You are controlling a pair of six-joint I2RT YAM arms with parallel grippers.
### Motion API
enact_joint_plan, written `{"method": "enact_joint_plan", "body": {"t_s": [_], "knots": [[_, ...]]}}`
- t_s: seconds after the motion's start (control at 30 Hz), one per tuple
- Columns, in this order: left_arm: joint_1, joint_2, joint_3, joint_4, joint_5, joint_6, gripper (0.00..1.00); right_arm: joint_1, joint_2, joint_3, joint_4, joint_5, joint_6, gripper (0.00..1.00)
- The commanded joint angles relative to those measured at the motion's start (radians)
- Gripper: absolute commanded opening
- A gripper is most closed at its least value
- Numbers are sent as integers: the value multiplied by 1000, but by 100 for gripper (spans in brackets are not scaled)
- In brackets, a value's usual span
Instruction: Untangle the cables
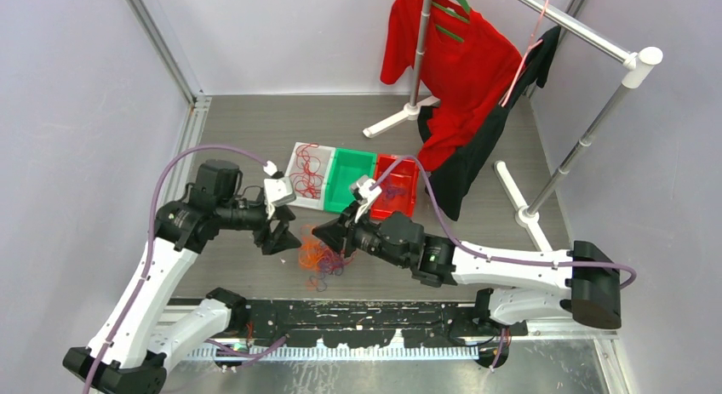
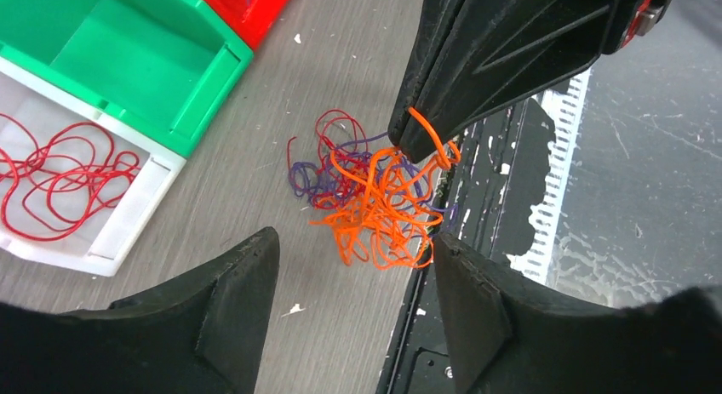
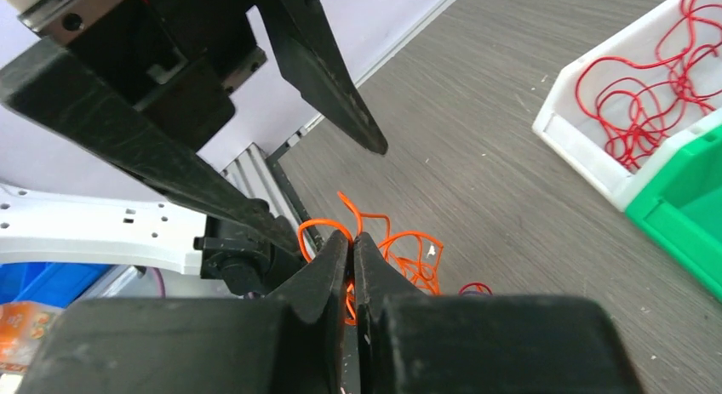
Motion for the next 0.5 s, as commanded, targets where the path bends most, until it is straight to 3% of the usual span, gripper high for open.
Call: {"method": "enact_joint_plan", "body": {"t_s": [0.0,0.13,0.17,0.37,0.47], "knots": [[-2,-42,-51,136,81,2,61,-1,12,49,88,-72,21,11],[-13,-48,-91,210,34,71,33,-4,53,70,110,-106,21,12],[-13,-46,-93,207,28,87,30,-5,59,76,113,-115,26,12],[-19,-83,-124,208,82,90,30,-7,69,79,128,-116,46,12],[-24,-91,-141,218,49,89,23,-7,69,74,136,-116,52,12]]}}
